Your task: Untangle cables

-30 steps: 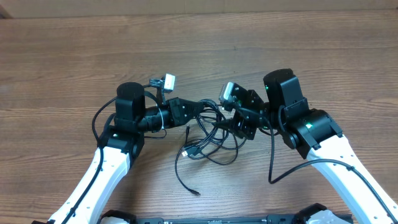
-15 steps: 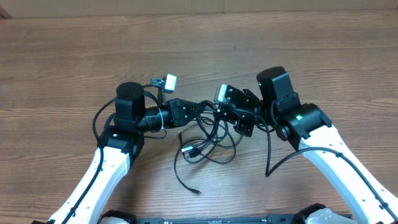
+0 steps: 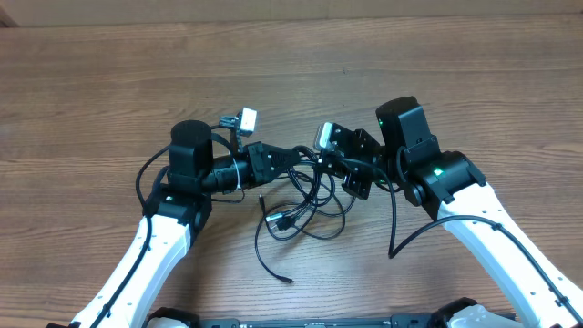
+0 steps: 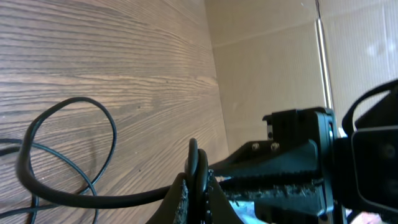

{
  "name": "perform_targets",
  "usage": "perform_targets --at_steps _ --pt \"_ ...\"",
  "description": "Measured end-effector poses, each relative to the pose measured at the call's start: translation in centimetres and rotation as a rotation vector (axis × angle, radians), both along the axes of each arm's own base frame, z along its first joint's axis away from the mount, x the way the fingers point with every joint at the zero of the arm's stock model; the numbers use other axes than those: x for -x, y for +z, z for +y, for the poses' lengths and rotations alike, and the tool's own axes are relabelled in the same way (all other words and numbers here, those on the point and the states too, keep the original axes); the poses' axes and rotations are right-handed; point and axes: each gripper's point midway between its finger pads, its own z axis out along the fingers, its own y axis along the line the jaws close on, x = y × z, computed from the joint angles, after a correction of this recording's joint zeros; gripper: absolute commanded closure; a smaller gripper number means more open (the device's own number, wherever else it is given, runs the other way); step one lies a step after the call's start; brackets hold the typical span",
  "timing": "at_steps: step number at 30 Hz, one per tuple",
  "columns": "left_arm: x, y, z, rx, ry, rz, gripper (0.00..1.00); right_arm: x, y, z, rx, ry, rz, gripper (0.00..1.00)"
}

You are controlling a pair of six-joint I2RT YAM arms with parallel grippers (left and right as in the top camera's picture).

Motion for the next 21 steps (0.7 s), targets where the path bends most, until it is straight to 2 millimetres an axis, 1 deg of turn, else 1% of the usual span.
perform_targets --at_steps 6,12,17,21 --pt "-0.7 -0.3 0.3 0.010 0.071 0.077 0.96 0.6 0.1 0.3 -0.020 0.021 0.024 0.96" --pt "-1.2 -0.6 0.6 0.006 0.114 0.105 0.96 1.3 0.4 0.6 -0.050 0.050 0.052 0.96" --pt "-1.5 -1.4 1.0 -0.022 0.158 0.129 0.96 1.9 0.5 0.9 -0.077 0.076 0.078 0.96" --pt "-2.3 -2.0 1.7 -0.051 0.222 0.137 0.95 2.6 0.8 1.3 -0.103 0.105 0.102 0.96"
